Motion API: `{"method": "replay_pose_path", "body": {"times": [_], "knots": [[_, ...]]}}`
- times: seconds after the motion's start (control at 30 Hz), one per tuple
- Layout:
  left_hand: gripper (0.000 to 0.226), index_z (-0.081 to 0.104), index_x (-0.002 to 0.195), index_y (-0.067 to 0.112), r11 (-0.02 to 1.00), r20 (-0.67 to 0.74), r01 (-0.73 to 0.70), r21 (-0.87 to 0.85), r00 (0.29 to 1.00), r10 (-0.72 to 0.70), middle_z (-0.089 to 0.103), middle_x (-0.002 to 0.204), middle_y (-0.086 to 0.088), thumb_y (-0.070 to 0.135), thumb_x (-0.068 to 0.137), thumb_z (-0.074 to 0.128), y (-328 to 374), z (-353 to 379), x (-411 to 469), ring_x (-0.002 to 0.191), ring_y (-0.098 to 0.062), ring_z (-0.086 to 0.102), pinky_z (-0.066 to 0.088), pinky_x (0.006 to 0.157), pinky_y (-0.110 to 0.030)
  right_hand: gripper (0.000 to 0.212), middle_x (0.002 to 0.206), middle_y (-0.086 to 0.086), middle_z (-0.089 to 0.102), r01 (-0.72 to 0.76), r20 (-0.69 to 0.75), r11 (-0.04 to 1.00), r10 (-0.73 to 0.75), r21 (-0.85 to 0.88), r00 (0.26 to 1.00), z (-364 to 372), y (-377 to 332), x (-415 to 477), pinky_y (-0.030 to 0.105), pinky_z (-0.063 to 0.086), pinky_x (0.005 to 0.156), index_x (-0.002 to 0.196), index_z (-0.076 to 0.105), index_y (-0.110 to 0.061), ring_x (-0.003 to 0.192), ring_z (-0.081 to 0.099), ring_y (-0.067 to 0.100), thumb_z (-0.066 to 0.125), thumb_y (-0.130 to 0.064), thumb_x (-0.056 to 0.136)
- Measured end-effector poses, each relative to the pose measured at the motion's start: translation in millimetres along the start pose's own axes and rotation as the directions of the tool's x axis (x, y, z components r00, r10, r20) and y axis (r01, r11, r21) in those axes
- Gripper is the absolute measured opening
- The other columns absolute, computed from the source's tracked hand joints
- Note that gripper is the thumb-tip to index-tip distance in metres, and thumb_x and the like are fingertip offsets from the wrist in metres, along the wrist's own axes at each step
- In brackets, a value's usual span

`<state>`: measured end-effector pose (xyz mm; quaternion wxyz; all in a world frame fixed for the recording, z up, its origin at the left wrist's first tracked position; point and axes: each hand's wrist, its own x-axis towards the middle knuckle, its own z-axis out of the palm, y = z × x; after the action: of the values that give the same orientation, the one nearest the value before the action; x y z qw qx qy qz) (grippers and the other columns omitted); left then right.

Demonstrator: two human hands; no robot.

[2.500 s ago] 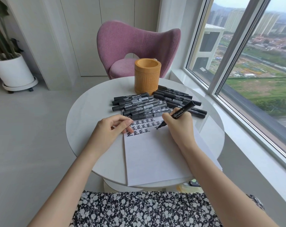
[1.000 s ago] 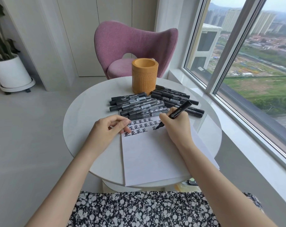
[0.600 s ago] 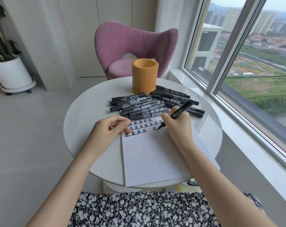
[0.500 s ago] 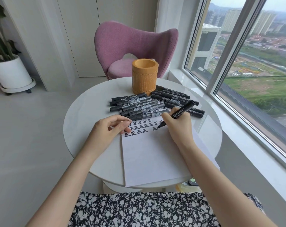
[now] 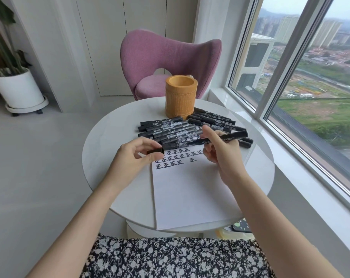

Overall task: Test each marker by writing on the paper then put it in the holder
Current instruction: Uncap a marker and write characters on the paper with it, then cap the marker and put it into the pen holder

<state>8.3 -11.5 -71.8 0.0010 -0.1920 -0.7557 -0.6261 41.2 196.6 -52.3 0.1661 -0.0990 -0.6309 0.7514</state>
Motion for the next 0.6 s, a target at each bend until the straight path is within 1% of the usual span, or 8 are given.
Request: {"method": "replay_pose_path", "body": {"times": [0.03, 0.1, 0.13, 0.27, 0.37, 0.43, 0.53, 0.6], "knots": [[0.028, 0.067, 0.086, 0.017, 1.0, 0.008, 0.008, 0.003, 1.0, -0.008, 0.073, 0.092, -0.004, 0.03, 0.062, 0.074, 1.3, 0.3, 0.6, 0.086, -0.012, 0.065, 0.043, 0.071, -0.022, 0.019, 0.055, 0.003, 0.031, -0.017, 0.012, 1.0, 0.017, 0.022, 1.0, 2.5, -1.7, -1.1, 0.025, 0.018, 0.052, 0.081, 0.057, -0.009, 0.051, 0.024, 0.015, 0.068, -0.022, 0.088], [0.027, 0.067, 0.085, 0.018, 1.0, 0.022, 0.024, -0.008, 0.999, -0.024, 0.073, 0.091, -0.005, 0.029, 0.061, 0.074, 5.6, 1.7, 2.6, 0.081, -0.011, 0.063, 0.045, 0.067, -0.015, 0.037, 0.058, 0.005, 0.023, -0.018, 0.045, 0.998, 0.016, 0.055, 0.999, 8.3, -4.3, -2.8, 0.03, 0.013, 0.056, 0.069, 0.035, -0.018, 0.056, 0.016, 0.021, 0.067, -0.016, 0.088], [0.027, 0.066, 0.085, 0.018, 0.999, 0.029, 0.03, -0.023, 0.999, -0.03, 0.073, 0.091, -0.007, 0.028, 0.061, 0.074, 7.8, 2.7, 4.0, 0.078, -0.011, 0.062, 0.046, 0.064, -0.013, 0.044, 0.059, 0.005, 0.022, -0.007, 0.053, 0.998, 0.004, 0.056, 0.999, 11.2, -5.5, -3.8, 0.03, 0.012, 0.055, 0.067, 0.028, -0.02, 0.057, 0.014, 0.021, 0.066, -0.015, 0.088], [0.026, 0.065, 0.086, 0.013, 0.993, 0.04, 0.044, -0.113, 0.998, -0.04, 0.071, 0.086, -0.007, 0.021, 0.062, 0.074, 13.6, 12.1, 6.1, 0.07, -0.01, 0.063, 0.052, 0.061, -0.017, 0.046, 0.05, -0.002, 0.021, 0.03, 0.04, 0.999, -0.032, 0.042, 0.999, 21.0, -8.6, -9.0, 0.019, 0.017, 0.042, 0.059, 0.03, -0.021, 0.045, 0.015, 0.014, 0.064, -0.01, 0.087], [0.028, 0.064, 0.087, 0.013, 0.989, 0.021, 0.059, -0.139, 0.998, -0.056, 0.071, 0.087, -0.008, 0.023, 0.063, 0.074, 13.7, 18.8, 3.0, 0.065, -0.014, 0.065, 0.054, 0.066, -0.02, 0.049, 0.048, -0.007, 0.021, 0.05, 0.027, 0.998, -0.051, 0.039, 0.998, 25.1, -8.1, -11.2, 0.018, 0.018, 0.04, 0.055, 0.028, -0.022, 0.045, 0.015, 0.013, 0.06, -0.004, 0.088], [0.027, 0.064, 0.087, 0.012, 0.986, 0.006, 0.057, -0.157, 0.998, -0.057, 0.071, 0.086, -0.009, 0.023, 0.063, 0.074, 15.4, 23.4, 0.4, 0.062, -0.014, 0.065, 0.055, 0.067, -0.021, 0.048, 0.049, -0.007, 0.02, 0.051, 0.038, 0.998, -0.052, 0.042, 0.998, 27.2, -7.3, -12.8, 0.018, 0.018, 0.04, 0.057, 0.027, -0.022, 0.045, 0.015, 0.012, 0.058, -0.001, 0.087], [0.019, 0.062, 0.085, 0.01, 0.981, -0.005, 0.047, -0.19, 0.999, -0.049, 0.069, 0.08, -0.008, 0.01, 0.071, 0.074, 20.4, 33.6, -1.9, 0.058, -0.009, 0.063, 0.051, 0.061, -0.015, 0.045, 0.048, -0.009, 0.022, 0.066, 0.059, 0.998, -0.067, 0.016, 0.996, 29.8, -5.3, -16.1, 0.018, 0.02, 0.04, 0.058, 0.029, -0.021, 0.043, 0.017, 0.011, 0.056, 0.0, 0.088], [0.018, 0.062, 0.084, 0.009, 0.981, -0.027, 0.039, -0.191, 0.999, -0.045, 0.069, 0.078, -0.006, 0.002, 0.073, 0.074, 22.2, 40.0, -3.0, 0.059, -0.008, 0.062, 0.05, 0.06, -0.015, 0.046, 0.046, -0.011, 0.024, 0.07, 0.056, 0.997, -0.071, 0.018, 0.996, 31.5, -3.4, -18.5, 0.018, 0.022, 0.04, 0.056, 0.031, -0.021, 0.041, 0.019, 0.01, 0.055, 0.0, 0.088]]}}
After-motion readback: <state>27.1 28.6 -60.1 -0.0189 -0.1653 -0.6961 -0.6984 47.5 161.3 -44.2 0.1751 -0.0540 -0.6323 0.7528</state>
